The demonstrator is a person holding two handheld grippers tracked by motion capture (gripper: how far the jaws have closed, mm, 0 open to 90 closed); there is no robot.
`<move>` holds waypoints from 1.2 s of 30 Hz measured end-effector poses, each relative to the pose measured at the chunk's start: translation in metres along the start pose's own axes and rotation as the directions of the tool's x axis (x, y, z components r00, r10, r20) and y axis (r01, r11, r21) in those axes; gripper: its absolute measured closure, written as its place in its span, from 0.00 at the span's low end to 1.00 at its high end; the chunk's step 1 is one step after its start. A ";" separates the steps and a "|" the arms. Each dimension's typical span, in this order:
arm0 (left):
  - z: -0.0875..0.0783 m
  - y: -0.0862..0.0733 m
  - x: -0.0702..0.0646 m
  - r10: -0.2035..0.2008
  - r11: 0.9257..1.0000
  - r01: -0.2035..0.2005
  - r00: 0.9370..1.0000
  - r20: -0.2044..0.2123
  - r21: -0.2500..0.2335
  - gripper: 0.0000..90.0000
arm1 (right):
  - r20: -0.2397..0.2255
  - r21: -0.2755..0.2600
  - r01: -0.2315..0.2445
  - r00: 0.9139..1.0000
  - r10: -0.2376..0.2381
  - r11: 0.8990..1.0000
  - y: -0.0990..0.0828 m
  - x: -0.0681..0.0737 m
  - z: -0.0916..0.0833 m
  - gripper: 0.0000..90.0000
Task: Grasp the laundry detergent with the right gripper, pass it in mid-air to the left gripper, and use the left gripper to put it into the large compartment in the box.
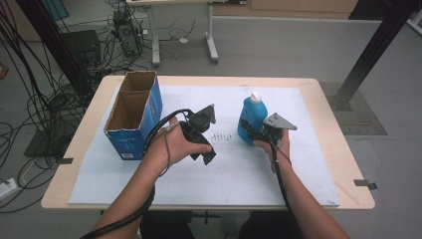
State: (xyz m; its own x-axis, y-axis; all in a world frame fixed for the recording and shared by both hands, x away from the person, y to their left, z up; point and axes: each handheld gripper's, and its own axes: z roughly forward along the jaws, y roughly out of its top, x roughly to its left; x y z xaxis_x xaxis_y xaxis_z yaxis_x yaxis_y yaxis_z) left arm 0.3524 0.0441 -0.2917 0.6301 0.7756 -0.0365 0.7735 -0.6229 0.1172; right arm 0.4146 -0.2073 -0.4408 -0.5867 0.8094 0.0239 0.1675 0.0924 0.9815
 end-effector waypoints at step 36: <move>-0.062 0.021 -0.004 0.148 0.983 -0.144 0.989 0.024 -0.116 0.10 | -0.239 -0.001 -0.060 0.969 0.059 0.998 0.057 -0.010 -0.050 0.49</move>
State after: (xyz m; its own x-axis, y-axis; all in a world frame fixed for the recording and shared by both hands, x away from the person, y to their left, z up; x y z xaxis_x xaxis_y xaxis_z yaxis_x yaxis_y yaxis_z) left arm 0.3621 0.0346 -0.2276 0.7392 0.6721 -0.0427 0.6612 -0.7123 0.2357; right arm 0.3908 -0.2394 -0.3758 -0.7479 0.6518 0.1259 0.2021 0.0429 0.9784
